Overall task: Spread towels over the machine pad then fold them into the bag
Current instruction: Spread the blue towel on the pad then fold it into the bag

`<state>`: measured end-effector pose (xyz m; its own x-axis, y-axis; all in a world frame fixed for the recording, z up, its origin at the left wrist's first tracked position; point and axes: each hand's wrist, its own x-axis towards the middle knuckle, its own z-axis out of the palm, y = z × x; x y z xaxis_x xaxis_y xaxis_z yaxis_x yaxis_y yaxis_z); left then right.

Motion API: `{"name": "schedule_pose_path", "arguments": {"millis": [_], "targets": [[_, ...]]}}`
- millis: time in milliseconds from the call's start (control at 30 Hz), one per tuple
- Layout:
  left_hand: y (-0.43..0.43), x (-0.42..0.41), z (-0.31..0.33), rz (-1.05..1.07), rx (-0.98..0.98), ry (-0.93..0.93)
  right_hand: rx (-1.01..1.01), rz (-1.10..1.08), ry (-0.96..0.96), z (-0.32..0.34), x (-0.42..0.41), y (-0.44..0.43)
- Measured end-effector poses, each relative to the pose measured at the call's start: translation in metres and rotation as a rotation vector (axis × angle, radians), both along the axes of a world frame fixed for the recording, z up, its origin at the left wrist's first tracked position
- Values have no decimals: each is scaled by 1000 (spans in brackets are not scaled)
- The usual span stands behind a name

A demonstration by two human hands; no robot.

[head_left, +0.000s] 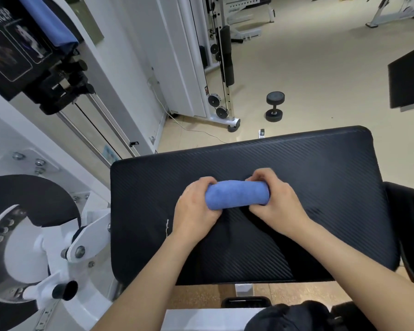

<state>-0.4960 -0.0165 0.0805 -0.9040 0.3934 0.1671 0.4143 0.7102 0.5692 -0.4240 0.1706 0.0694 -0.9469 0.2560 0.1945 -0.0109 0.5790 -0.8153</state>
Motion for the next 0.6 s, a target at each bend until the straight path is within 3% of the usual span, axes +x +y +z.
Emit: {"name": "schedule_pose_path", "arguments": {"millis": [100, 167, 233, 300, 400, 600], "targets": [[-3, 17, 24, 185, 275, -360, -523, -194, -41, 26, 8, -11], [-5, 40, 37, 214, 595, -531, -857, -292, -30, 44, 18, -20], [-1, 67, 49, 245, 913, -701, -1112, -357, -32, 60, 32, -34], [4, 94, 57, 303, 1048, -802, -1292, -378, -40, 71, 49, -50], [2, 131, 66, 307, 1102, -864, -1409, -314, -37, 86, 80, -73], [-32, 192, 68, 210, 990, -756, -1190, -151, -109, 96, 149, -108]]}}
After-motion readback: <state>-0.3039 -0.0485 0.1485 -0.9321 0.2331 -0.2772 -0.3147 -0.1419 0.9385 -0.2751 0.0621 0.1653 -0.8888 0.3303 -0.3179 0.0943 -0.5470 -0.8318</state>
